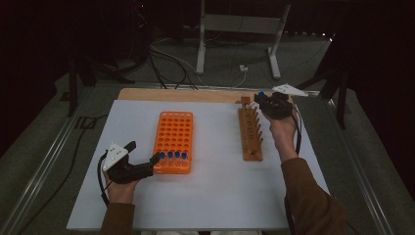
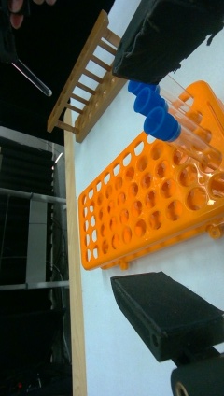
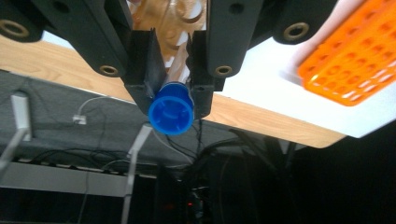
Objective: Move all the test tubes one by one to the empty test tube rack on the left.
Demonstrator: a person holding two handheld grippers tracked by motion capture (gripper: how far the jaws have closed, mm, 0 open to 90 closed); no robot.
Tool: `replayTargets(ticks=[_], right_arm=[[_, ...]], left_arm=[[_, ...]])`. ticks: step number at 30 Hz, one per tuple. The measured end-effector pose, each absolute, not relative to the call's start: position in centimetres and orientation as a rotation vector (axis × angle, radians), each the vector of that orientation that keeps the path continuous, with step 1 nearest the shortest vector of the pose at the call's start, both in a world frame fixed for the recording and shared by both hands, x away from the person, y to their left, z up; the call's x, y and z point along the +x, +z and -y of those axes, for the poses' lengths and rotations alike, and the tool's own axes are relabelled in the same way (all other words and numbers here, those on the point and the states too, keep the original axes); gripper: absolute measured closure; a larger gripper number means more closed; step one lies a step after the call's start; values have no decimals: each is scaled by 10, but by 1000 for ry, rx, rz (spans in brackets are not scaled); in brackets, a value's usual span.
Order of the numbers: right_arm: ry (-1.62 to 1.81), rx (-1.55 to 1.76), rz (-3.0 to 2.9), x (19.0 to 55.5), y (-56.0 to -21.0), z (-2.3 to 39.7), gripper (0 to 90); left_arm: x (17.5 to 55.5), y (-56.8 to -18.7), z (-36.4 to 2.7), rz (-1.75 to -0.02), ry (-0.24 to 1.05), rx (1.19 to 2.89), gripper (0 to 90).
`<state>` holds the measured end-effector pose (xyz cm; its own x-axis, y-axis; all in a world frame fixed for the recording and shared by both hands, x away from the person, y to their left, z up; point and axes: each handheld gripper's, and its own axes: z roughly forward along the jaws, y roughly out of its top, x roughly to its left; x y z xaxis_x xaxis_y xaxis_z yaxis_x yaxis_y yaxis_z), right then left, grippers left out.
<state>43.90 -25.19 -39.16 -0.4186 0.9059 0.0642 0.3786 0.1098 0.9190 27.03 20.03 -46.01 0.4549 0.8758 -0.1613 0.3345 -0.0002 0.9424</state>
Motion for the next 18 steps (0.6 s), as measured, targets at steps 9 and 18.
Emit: replayTargets(ticks=[9,18], right_arm=[[1353,1214,-1926,424,-389,245,773],[1368,1140,-1992,411,-384,231,773]], left_arm=[[273,-451,-192,-1070,634,1599,12],[277,-436,-182,-1028,625,1635,13]])
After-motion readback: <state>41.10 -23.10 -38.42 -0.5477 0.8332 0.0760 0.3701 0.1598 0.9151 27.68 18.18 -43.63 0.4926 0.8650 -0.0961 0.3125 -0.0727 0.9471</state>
